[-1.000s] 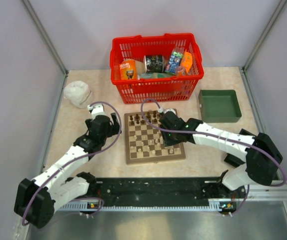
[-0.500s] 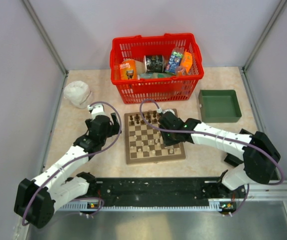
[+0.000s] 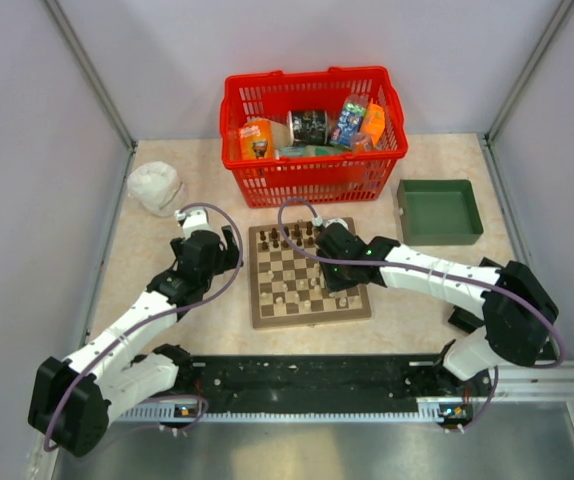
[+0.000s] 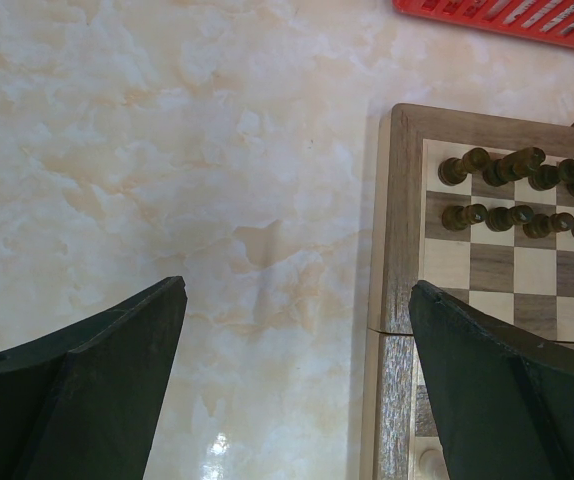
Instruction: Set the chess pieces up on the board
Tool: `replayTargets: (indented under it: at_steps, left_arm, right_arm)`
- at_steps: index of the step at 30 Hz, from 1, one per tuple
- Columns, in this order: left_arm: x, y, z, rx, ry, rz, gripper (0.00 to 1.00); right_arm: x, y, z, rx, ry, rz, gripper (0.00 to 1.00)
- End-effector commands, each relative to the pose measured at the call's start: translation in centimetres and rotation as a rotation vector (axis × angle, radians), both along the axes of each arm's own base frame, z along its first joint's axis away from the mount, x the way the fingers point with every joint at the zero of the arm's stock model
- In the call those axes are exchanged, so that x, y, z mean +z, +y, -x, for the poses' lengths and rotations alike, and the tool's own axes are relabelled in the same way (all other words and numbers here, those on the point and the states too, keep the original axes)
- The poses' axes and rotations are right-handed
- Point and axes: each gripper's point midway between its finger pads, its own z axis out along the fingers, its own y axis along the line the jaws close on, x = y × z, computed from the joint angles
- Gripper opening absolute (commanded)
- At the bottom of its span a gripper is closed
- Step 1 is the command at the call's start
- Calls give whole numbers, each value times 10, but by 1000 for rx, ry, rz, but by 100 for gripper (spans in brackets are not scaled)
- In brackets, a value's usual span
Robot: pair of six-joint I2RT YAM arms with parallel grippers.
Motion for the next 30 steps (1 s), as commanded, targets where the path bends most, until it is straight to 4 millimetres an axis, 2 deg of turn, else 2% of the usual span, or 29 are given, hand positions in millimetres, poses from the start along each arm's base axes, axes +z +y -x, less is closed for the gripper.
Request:
replayTargets:
  at_steps: [1, 30]
  left_arm:
    - [16, -5, -9, 1, -46, 28, 99]
    - [14, -6, -9, 2, -45, 36, 99]
  right_arm:
    - [4, 11, -1, 9, -7, -25, 30]
    - [-7, 1, 4, -4, 17, 17, 29]
